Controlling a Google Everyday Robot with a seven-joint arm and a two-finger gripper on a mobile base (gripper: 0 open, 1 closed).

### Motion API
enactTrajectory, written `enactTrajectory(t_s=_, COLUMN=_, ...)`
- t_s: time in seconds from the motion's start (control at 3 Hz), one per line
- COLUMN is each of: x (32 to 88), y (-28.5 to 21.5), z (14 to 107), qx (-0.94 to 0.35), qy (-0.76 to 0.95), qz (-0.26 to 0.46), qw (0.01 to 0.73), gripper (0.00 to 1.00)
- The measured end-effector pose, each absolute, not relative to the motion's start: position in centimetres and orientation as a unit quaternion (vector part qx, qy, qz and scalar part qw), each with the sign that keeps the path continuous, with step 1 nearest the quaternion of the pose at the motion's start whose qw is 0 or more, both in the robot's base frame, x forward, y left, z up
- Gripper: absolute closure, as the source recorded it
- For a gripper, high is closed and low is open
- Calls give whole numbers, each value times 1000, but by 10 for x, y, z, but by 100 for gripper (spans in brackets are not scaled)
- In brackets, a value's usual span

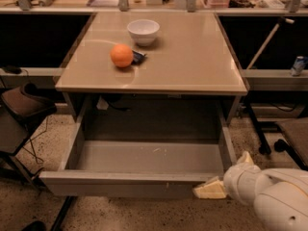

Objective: Open top drawer

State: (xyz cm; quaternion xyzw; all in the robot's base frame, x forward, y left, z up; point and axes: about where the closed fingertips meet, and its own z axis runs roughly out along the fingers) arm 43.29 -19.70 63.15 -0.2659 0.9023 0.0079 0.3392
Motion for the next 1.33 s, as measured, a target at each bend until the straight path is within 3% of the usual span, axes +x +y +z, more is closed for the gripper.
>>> enactTrajectory(t_s=0.33, x=433, y=-197, z=635, qx=-266, qy=902, qz=8, qw=339, gripper=0)
enactTrajectory(t_s=1.0, x=403, y=-353, z=741, qx=-62, qy=924, qz=-69, qw=371, gripper=0)
enactTrajectory(t_s=1.33, x=403, y=-353, z=741, qx=-62, qy=924, qz=-69, qw=371, gripper=0)
